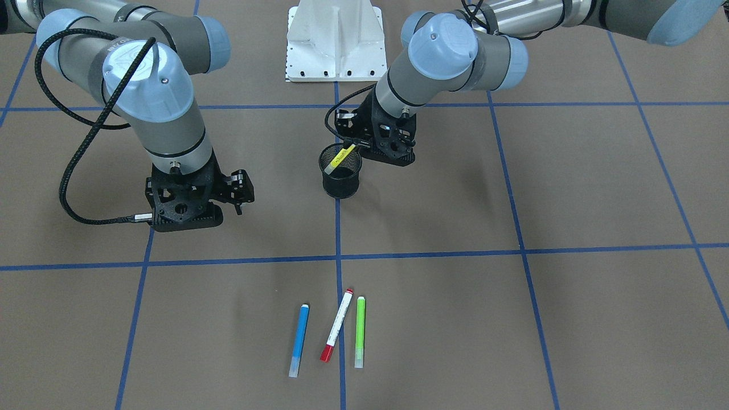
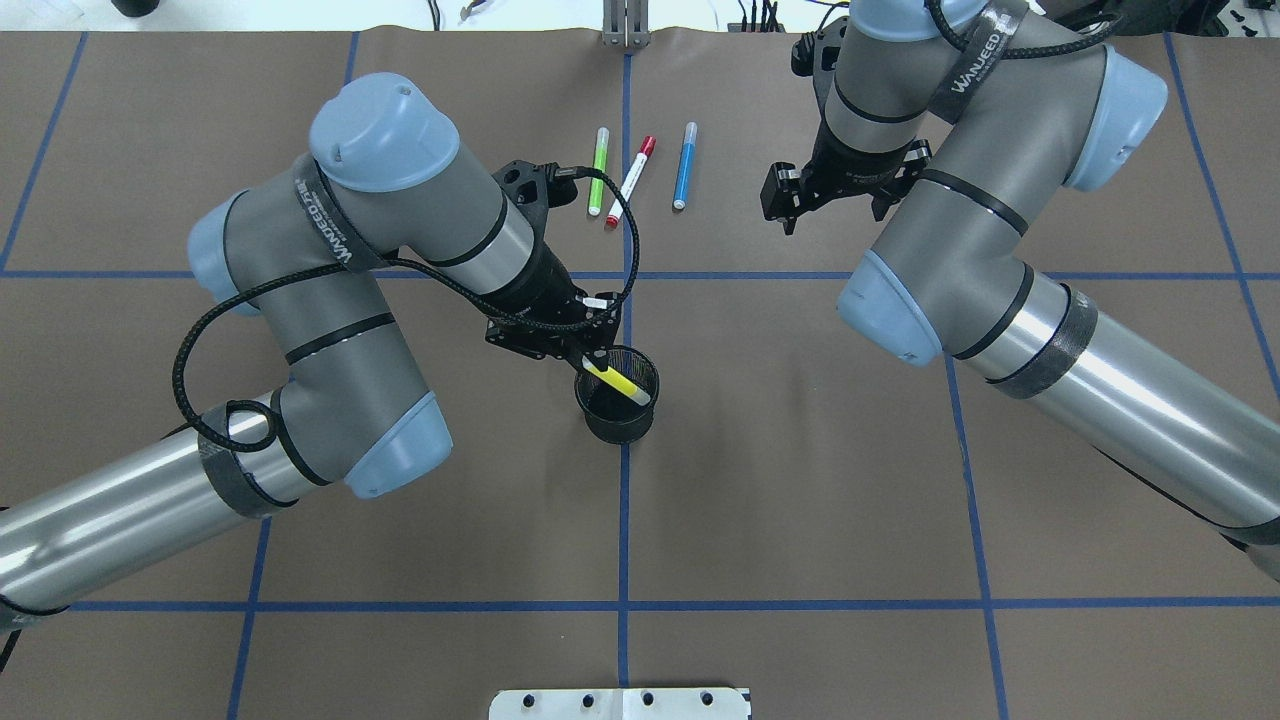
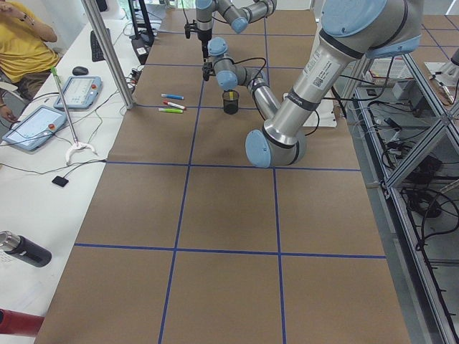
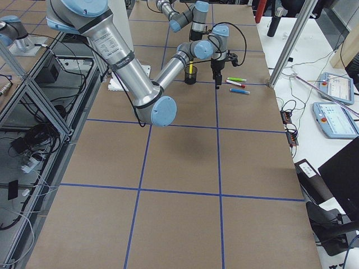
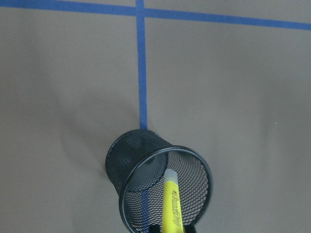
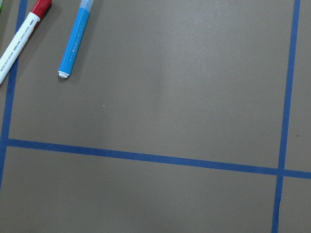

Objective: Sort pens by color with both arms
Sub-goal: 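Grasp the yellow highlighter in the mesh cup with the left gripper, then lift the yellow highlighter out and carry it beside the green highlighter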

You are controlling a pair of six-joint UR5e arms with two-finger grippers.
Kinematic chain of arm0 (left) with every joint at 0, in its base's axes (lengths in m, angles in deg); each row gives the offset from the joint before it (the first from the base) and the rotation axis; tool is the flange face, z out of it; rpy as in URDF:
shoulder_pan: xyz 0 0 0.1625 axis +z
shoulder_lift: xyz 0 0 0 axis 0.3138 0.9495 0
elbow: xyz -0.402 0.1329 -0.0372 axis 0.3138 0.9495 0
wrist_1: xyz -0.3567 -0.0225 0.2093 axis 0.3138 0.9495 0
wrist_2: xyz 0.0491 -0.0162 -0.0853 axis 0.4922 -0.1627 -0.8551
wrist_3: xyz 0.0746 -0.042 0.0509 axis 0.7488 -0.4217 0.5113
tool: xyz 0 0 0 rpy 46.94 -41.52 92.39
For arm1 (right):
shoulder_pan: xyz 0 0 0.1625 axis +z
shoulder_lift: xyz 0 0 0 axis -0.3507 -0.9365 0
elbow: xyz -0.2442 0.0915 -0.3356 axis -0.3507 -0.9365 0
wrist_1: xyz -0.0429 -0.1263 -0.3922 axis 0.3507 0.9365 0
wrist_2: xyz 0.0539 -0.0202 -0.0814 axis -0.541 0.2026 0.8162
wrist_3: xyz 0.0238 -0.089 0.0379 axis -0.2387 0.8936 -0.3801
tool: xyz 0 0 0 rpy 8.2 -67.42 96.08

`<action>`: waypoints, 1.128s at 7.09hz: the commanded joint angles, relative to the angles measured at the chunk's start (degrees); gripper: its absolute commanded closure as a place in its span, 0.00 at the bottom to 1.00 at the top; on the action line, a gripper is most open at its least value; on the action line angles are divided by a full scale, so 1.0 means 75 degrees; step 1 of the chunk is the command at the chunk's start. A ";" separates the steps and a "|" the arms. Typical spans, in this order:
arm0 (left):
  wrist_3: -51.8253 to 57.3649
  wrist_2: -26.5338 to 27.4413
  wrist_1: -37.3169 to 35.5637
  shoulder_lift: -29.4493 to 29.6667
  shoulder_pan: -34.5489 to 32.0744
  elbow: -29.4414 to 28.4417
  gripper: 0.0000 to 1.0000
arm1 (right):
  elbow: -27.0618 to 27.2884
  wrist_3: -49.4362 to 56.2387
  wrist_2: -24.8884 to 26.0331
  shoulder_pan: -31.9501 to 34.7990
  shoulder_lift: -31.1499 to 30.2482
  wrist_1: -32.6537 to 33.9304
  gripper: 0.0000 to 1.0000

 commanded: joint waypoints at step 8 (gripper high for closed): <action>-0.1419 0.1951 0.2308 -0.0015 -0.1562 -0.0777 1.00 | 0.0024 0.0000 -0.0012 0.0011 0.0000 -0.0056 0.01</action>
